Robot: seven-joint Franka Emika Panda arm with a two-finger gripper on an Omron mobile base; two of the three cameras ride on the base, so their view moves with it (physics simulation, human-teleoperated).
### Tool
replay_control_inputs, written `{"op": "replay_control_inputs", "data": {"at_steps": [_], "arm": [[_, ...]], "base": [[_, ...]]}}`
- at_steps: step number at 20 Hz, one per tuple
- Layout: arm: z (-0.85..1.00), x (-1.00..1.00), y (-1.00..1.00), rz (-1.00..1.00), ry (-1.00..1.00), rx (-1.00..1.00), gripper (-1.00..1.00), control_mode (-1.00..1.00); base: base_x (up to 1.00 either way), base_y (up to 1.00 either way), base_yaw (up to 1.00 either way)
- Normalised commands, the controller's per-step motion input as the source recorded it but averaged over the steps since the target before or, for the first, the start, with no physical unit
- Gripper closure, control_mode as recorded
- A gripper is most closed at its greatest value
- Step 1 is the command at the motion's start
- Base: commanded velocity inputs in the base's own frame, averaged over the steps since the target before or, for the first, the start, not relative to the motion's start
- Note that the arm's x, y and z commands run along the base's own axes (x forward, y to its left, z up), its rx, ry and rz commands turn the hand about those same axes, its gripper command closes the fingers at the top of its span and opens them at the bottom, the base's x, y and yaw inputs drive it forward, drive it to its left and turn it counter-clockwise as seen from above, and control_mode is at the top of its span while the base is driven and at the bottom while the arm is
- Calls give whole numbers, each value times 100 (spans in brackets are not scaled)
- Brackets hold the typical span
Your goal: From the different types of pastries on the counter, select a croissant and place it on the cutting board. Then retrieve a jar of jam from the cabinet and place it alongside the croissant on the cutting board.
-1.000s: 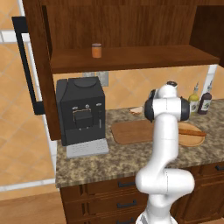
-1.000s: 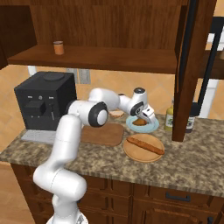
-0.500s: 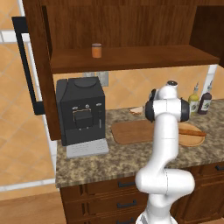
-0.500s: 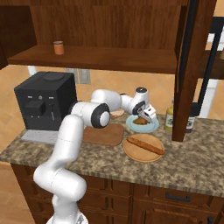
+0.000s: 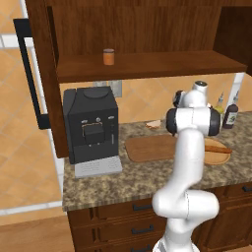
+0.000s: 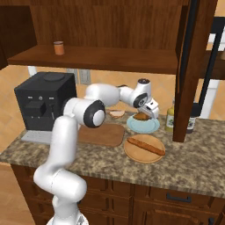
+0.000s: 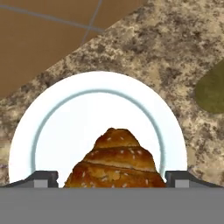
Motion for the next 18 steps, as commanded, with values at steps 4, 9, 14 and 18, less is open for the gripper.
{"op": "replay_control_inputs", "data": {"at_steps": [4, 9, 14, 18], "arm": [[20, -80, 43, 7, 0, 0, 100, -100], [4, -66, 79, 11, -1, -1, 100, -100], [0, -55, 82, 9, -11, -5, 100, -100], [0, -52, 67, 7, -10, -2, 100, -100]], "base": [[0, 0, 0], [0, 0, 0], [0, 0, 0], [0, 0, 0]]}}
